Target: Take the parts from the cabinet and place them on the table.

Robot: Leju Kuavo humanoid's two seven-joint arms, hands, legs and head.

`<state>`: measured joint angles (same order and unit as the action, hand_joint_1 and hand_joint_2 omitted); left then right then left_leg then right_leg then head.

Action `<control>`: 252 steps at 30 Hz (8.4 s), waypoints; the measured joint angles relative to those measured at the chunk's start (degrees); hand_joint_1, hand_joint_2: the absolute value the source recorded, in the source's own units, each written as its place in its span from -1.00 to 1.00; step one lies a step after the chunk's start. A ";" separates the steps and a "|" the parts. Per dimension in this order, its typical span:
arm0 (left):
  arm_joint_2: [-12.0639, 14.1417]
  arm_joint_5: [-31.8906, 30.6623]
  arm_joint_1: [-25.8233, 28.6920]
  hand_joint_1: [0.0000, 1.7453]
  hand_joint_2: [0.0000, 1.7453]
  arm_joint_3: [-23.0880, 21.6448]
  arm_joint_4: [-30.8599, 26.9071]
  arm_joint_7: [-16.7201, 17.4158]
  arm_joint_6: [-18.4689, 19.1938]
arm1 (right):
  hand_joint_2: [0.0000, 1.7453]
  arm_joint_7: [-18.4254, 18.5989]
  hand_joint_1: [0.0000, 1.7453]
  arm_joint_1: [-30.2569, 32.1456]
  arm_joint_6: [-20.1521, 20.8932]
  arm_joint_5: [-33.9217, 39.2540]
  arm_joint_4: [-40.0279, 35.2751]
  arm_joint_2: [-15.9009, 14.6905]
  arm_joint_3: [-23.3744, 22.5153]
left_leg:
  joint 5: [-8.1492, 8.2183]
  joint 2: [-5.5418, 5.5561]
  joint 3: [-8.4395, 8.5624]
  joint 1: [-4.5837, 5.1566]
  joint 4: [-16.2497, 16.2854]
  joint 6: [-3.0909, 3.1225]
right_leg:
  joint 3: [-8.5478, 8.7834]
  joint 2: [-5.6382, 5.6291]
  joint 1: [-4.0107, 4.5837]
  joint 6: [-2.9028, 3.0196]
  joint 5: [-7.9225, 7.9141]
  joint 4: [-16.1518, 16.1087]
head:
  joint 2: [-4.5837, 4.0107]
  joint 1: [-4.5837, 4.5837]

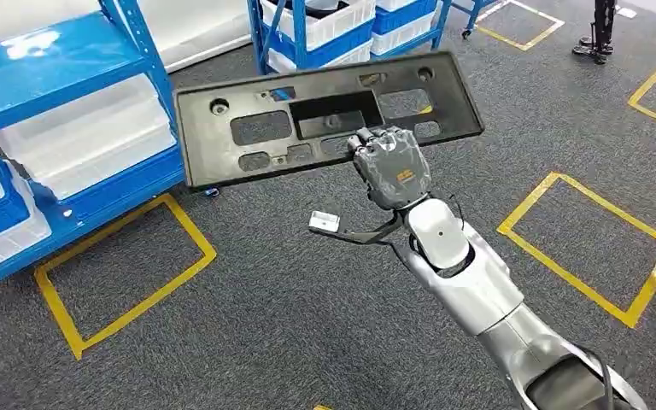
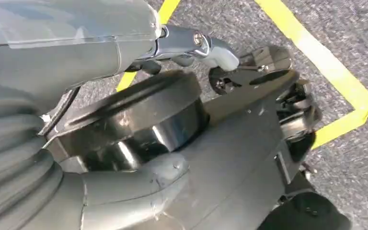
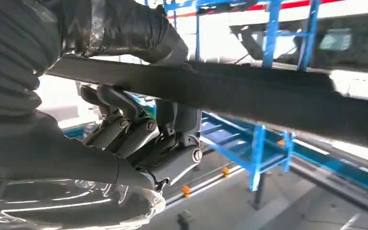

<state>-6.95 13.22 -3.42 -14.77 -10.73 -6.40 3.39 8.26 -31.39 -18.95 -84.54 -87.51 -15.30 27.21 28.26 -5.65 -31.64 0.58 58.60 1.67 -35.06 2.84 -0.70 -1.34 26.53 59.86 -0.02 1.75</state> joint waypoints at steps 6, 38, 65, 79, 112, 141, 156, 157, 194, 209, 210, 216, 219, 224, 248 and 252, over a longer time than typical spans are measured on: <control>1.09 -0.22 -0.03 -1.00 1.00 0.44 0.00 -0.83 0.98 | 1.00 0.20 1.00 -0.46 0.22 0.00 0.85 0.90 0.50 | 7.11 5.05 -4.72 -0.75 10.74 -1.81 | -0.62 -2.94 -0.51 2.04 -1.19 -0.80 | 0.00 0.00; -0.94 -5.00 1.03 -1.00 1.00 -0.81 0.00 -2.16 -2.47 | 1.00 -4.20 1.00 26.51 -5.01 6.86 -18.69 -14.12 -19.63 | 10.58 5.23 -5.97 -0.66 16.69 -1.07 | -0.40 -4.98 -0.26 1.56 -1.17 -0.94 | 0.00 0.26; -1.49 -4.26 1.08 -1.00 1.00 -0.77 0.04 -1.57 -2.67 | 1.00 -3.76 1.00 19.13 2.07 10.92 -18.78 -20.56 -22.07 | 2.04 -0.33 1.69 0.32 -0.31 -0.13 | -0.15 -1.26 -1.04 0.11 -1.11 -0.84 | 0.00 0.46; -1.51 -3.67 1.41 -1.00 1.00 -0.68 0.09 -2.08 -3.13 | 1.00 -5.16 1.00 9.96 13.27 24.92 -17.53 -37.08 -32.42 | 0.80 9.41 0.05 0.52 1.08 1.23 | -2.03 -11.04 -1.71 -1.19 -1.91 -0.07 | 0.00 0.42; -2.08 -1.40 1.81 -1.00 1.00 1.29 0.13 -3.28 -2.80 | 1.00 -5.66 1.00 23.93 21.27 30.58 -7.89 -53.64 -57.42 | -1.59 7.92 1.36 0.27 -2.60 3.03 | -1.56 -8.04 -0.65 -1.18 -1.17 -0.18 | 0.00 0.81; -2.03 -2.32 1.83 -1.00 1.00 1.70 0.15 -2.78 -2.62 | 1.00 -5.68 1.00 37.99 21.14 25.35 -4.09 -41.70 -67.63 | -0.61 9.20 0.77 0.36 -0.75 2.50 | -0.49 -12.15 -1.22 -1.48 -1.73 -1.38 | 0.00 0.72; -1.97 -2.36 1.81 -1.00 1.00 2.21 0.15 -2.69 -2.10 | 1.00 -3.61 1.00 33.35 20.52 21.02 2.95 -37.85 -59.88 | 0.20 4.85 0.97 0.64 -0.53 3.19 | 1.15 -2.85 -1.90 -1.88 -0.35 -1.25 | 0.00 0.77; -1.95 -2.34 1.71 -1.00 1.00 2.21 0.15 -2.56 -2.08 | 1.00 -3.40 1.00 31.68 20.03 20.47 4.65 -37.56 -58.43 | 0.14 4.83 1.01 0.62 -0.60 3.08 | 1.12 -2.91 -1.74 -1.73 -0.35 -1.25 | 0.00 0.74; 0.55 -0.11 2.07 -1.00 -1.00 4.98 0.15 -0.37 0.65 | -1.00 -4.59 -1.00 9.11 7.91 18.01 31.89 -24.07 -35.54 | -0.12 4.97 1.07 -0.13 -0.66 0.72 | 1.44 -2.70 -0.99 -0.96 -0.34 -1.12 | 0.00 0.77; 0.63 -0.28 2.15 -1.00 -1.00 5.53 0.15 -1.33 0.15 | -1.00 -3.76 -1.00 8.57 5.59 17.97 18.03 -23.06 -33.25 | -0.13 5.04 1.07 -0.14 -0.66 0.72 | 1.41 -2.58 -0.97 -0.96 -0.34 -1.11 | 0.00 0.77; 0.63 -0.63 2.14 -1.00 -1.00 5.53 0.15 -1.33 -0.26 | -1.00 -4.89 -1.00 8.90 5.68 19.88 16.14 -22.82 -33.16 | -0.13 5.04 0.99 -0.14 -0.66 0.71 | 1.42 -2.59 -0.97 -0.96 -0.34 -1.10 | 0.00 0.77; 0.29 -1.05 2.13 -1.00 -1.00 5.53 0.15 -2.01 -1.25 | -1.00 -7.69 -1.00 9.63 14.70 30.20 -1.34 -20.31 -29.08 | -0.13 5.01 0.93 -0.17 -0.69 0.71 | 1.38 -2.68 -0.95 -0.96 -0.34 -1.08 | 0.00 0.77; -0.13 -1.11 2.04 -1.00 -1.00 5.53 0.15 -2.73 -1.33 | -1.00 -7.74 -1.00 8.26 18.77 33.33 -8.75 -19.02 -22.50 | -0.18 4.98 1.08 -0.19 -0.68 0.64 | 1.34 -2.68 -0.91 -0.96 -0.34 -1.07 | 0.00 0.77; -0.55 -1.20 2.12 -1.00 -1.00 5.55 0.15 -3.08 -1.42 | -1.00 -8.72 -1.00 6.76 18.16 34.10 -15.65 -17.57 -15.19 | -0.23 5.17 0.97 -0.13 -0.37 0.56 | 1.29 -2.44 -0.98 -1.03 -0.47 -1.11 | 0.00 0.79; -2.71 -2.49 1.99 -1.00 -1.00 5.75 0.15 -1.38 -4.15 | 1.00 -10.81 -1.00 21.39 0.83 26.87 -23.22 -8.73 15.39 | -1.32 11.40 -0.09 -1.27 -0.85 -1.16 | 2.41 -5.48 -1.01 0.12 0.35 -1.67 | 0.00 0.75; -2.64 -2.49 1.87 -1.00 -1.00 5.94 0.15 -1.14 -4.24 | 1.00 -13.27 -1.00 25.03 -1.23 29.44 -18.03 -5.05 16.81 | 5.13 6.65 -5.84 -1.08 10.97 -1.48 | 3.17 -2.53 -0.70 1.72 0.37 -2.43 | 0.00 0.66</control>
<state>-9.59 10.73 -1.55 -8.83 -10.58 -7.54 -0.85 -5.01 -6.36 -20.18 -55.10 -105.54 -20.35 44.02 33.39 1.00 -37.48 -0.50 69.57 0.19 -31.89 0.30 -1.40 0.39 26.90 57.43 -0.02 2.40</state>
